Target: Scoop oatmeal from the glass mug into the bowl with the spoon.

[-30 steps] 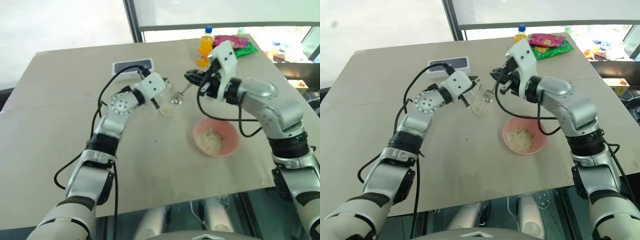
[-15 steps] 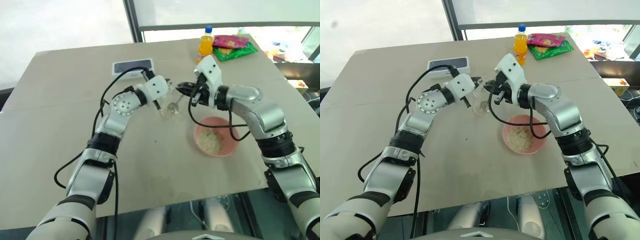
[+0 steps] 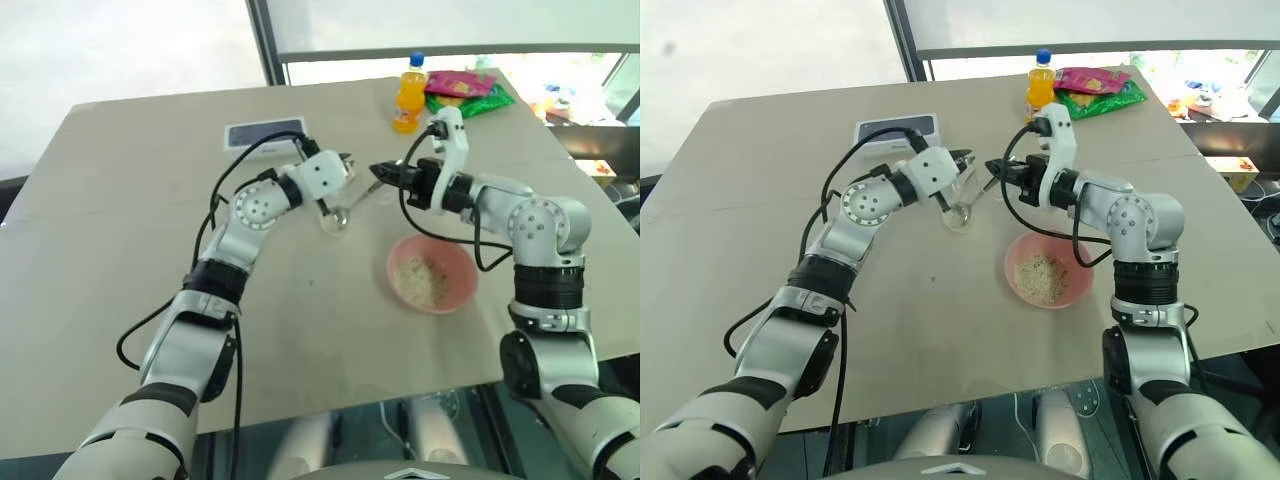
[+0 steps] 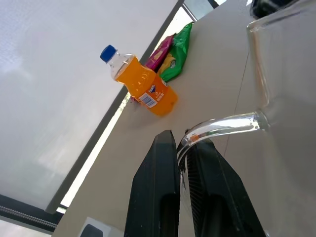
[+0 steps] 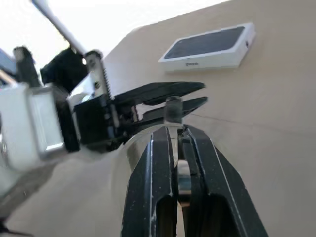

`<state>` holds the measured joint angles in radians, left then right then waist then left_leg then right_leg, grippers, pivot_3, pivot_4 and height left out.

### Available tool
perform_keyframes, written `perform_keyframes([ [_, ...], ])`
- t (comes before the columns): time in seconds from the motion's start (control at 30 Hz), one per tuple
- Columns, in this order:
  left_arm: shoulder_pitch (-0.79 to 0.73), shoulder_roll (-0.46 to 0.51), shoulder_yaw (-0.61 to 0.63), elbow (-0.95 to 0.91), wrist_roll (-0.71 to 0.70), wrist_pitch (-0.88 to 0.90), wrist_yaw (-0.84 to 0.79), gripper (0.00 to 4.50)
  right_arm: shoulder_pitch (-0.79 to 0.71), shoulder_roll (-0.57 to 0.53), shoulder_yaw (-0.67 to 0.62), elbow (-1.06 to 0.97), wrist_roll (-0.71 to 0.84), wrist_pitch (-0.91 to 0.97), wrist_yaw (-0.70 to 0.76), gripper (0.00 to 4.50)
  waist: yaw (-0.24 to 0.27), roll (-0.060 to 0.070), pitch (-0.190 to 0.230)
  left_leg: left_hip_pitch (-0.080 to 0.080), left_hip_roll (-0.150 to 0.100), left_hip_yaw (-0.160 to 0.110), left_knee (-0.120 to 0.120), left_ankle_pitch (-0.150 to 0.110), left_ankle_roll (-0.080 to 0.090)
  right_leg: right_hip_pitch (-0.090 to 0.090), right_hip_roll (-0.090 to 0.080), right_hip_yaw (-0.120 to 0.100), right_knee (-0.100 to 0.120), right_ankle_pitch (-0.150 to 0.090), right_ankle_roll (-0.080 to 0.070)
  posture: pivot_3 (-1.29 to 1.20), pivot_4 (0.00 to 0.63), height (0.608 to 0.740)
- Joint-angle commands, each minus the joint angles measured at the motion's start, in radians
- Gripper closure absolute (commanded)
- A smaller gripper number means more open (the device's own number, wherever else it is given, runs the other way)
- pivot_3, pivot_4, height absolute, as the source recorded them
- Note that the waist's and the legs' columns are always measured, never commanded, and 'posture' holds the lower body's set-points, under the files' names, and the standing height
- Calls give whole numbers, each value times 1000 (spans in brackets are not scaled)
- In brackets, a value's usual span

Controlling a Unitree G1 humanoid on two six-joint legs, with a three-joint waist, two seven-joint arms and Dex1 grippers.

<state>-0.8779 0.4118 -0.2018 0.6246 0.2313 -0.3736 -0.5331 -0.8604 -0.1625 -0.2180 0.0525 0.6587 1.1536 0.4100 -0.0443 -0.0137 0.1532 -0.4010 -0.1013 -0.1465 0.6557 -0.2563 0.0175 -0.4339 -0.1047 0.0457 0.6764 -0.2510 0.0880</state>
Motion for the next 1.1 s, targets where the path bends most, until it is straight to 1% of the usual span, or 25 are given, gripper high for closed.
perform_keyframes([
  [0.03,-45,-4,26,3,-14,-52,37,4455,-45,46,-129,36,107,91,-74,4500,0,0,0,0,0,0,0,0,0,0,0,0,1,0,0,0,150,740],
  [0.3,0,-26,46,41,-53,-97,44,4455,-99,33,-355,75,238,207,-182,4500,-1,0,0,0,0,1,0,0,0,-1,0,1,1,0,0,0,150,740],
  [0.4,22,-48,83,50,-99,-82,57,4455,-110,25,-432,78,285,241,-227,4500,-3,0,0,0,0,1,0,0,0,-1,0,1,1,0,0,0,150,740],
  [0.5,42,-71,128,54,-139,-63,86,4455,-121,18,-490,78,331,269,-274,4500,-3,0,0,0,0,1,0,0,0,-1,0,2,2,0,0,0,150,740],
  [0.63,105,-84,148,18,-170,-83,87,4455,-141,4,-562,81,390,297,-350,4500,-4,0,0,0,0,2,0,0,0,-2,0,2,2,0,0,0,150,740],
  [0.77,176,-99,145,-59,-199,-87,67,4455,-149,-6,-606,84,442,312,-422,4500,-4,0,0,0,0,2,0,0,0,-1,-1,3,2,0,0,0,150,740],
  [0.9,236,-120,155,-113,-206,-76,101,4455,-146,-13,-626,82,496,324,-486,4500,-1,1,0,0,0,2,1,0,0,-1,-1,3,3,0,0,0,150,740],
  [1.1,263,-145,158,-117,-193,-81,149,4455,-140,-35,-623,98,578,331,-567,4500,-1,1,-1,0,0,3,2,0,0,-1,-1,3,3,0,0,0,150,740],
])
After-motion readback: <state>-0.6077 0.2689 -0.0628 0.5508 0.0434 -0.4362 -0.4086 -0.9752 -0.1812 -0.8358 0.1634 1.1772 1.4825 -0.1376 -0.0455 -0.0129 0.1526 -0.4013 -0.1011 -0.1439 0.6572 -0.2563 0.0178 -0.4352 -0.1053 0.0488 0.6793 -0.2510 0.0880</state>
